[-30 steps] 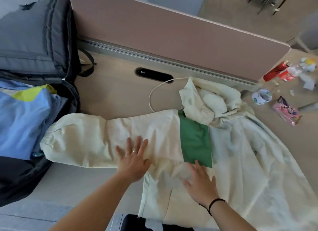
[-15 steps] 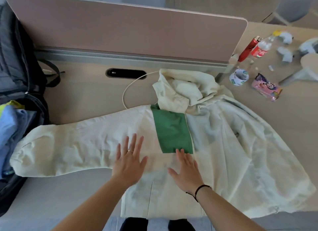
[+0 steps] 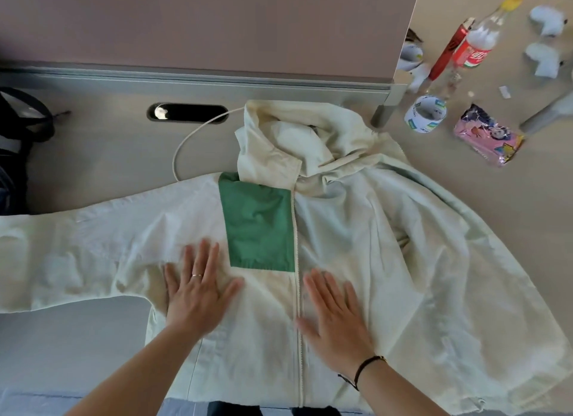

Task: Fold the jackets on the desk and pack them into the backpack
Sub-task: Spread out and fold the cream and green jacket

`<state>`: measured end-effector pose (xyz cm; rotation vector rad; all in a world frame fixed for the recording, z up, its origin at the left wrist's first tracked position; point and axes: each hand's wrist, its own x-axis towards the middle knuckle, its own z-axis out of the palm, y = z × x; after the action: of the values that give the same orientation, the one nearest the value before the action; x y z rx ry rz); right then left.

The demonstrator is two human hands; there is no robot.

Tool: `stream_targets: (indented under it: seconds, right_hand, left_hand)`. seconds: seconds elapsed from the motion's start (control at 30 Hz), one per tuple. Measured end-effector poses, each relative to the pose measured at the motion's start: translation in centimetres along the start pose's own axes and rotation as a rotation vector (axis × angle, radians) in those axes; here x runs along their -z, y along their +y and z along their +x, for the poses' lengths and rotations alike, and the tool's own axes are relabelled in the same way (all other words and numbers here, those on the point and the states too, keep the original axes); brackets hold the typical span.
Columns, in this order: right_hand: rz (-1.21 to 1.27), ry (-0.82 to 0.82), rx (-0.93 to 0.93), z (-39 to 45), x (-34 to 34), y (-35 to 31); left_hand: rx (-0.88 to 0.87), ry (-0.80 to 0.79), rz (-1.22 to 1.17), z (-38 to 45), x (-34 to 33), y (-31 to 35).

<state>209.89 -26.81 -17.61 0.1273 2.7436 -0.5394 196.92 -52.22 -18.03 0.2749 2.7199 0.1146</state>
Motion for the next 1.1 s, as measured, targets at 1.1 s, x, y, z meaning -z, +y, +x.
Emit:
stream_targets:
  seconds: [1.1]
  right_hand:
    - [-0.037, 0.055, -0.159, -2.2, -3.8, -4.0]
  left_hand:
    - [-0.182, 0.104, -0.077, -2.0, -2.3, 2.3]
